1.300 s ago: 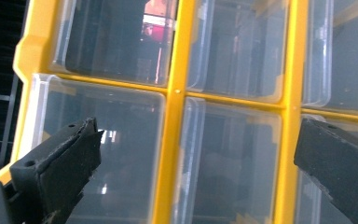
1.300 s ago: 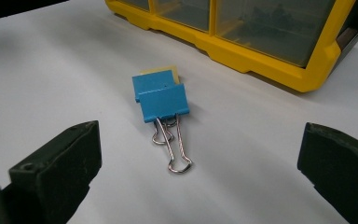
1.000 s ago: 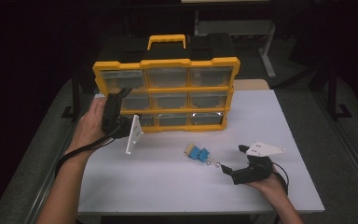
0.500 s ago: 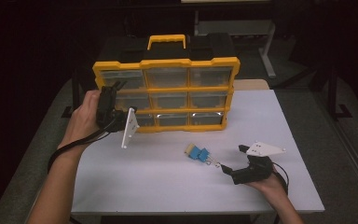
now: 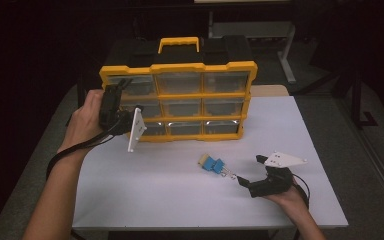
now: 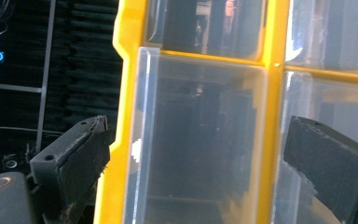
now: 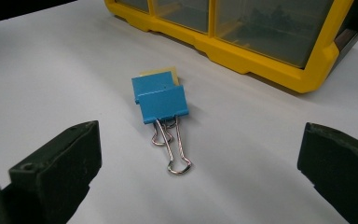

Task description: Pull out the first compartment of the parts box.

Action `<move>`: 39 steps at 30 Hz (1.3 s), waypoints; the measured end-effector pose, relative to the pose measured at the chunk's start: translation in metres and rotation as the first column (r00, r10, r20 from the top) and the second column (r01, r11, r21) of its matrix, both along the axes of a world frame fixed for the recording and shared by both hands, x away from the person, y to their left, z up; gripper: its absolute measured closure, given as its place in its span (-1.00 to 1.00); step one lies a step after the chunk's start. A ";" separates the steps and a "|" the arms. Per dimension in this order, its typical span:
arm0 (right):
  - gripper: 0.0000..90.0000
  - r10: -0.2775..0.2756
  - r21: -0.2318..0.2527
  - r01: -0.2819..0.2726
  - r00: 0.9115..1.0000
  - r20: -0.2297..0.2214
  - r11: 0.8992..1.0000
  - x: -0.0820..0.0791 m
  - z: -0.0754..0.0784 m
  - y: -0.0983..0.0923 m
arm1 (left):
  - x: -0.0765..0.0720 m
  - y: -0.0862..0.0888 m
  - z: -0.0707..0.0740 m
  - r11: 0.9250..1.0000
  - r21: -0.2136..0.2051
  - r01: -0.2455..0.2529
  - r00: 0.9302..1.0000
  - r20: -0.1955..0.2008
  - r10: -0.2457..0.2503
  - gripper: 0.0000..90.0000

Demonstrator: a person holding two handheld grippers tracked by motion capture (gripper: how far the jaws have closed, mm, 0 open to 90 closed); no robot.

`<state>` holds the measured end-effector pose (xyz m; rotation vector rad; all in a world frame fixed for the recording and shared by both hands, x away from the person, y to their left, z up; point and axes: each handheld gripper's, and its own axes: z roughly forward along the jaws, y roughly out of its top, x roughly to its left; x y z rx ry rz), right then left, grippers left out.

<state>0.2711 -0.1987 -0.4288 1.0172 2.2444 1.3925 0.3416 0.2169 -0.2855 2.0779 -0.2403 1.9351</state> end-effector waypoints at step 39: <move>-1.00 -0.002 0.001 0.002 1.000 0.000 1.000 0.000 0.000 -0.001 | 0.006 0.003 0.017 0.997 0.012 -0.077 0.995 0.062 0.076 0.16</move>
